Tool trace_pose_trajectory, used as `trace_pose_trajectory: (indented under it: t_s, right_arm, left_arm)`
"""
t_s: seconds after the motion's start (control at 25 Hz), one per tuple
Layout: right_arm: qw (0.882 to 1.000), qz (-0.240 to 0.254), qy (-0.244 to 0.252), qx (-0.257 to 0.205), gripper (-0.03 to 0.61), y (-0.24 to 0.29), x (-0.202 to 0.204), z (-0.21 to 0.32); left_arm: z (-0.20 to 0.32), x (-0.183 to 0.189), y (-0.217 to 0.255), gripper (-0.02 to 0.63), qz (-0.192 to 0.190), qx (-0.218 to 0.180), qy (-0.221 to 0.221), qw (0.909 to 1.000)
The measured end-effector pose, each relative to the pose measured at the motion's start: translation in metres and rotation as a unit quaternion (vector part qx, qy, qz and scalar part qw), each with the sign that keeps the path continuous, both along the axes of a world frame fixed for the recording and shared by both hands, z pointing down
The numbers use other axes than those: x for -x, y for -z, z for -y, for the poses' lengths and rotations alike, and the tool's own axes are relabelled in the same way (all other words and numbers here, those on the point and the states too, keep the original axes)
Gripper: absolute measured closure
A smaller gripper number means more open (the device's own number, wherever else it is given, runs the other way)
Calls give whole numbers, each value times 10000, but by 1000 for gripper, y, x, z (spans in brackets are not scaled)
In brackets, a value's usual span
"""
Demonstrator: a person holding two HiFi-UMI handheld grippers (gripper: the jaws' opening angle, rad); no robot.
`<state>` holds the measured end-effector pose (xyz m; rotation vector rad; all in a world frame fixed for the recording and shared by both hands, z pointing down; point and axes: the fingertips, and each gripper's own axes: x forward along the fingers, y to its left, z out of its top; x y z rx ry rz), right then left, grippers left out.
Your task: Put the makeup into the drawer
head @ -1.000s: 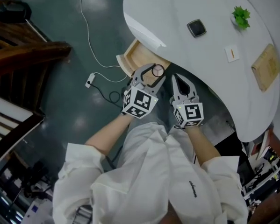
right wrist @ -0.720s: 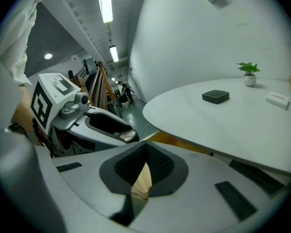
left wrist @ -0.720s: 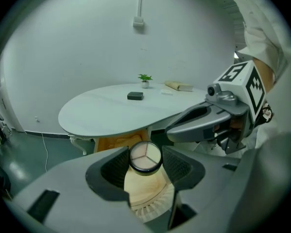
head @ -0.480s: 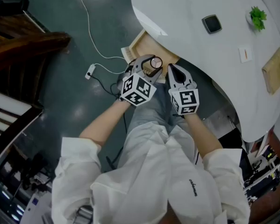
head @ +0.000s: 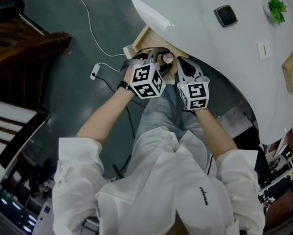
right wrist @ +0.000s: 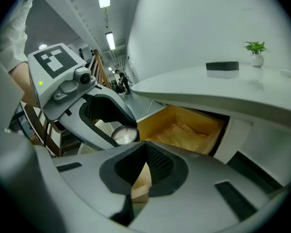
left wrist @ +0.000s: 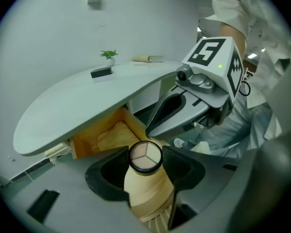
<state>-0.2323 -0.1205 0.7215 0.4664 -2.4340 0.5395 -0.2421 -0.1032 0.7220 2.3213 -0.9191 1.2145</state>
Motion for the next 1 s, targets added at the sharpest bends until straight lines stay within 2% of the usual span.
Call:
trace_pose_trajectory:
  t_s: [0.2,0.48,0.84,1.0]
  right_arm:
    - [10000,-61,29,13,561,-15,0,0]
    - [9999,-135,-71,23,561,-29,-8,-1]
    - [9997,-188,-89,149,561,-45,-12,-8]
    - [9996,-195,-108,171,561,-50,-13,-9]
  left_arm:
    - [-2,-7,-23,387,294,289,-953,9946]
    - [-10,-20,-55,387,516,643,-2134,9735]
    - [-18,-28,-99,387,777,799,-2817,9530]
    - [-14,-35,-112,387,791,799,-2957,9486]
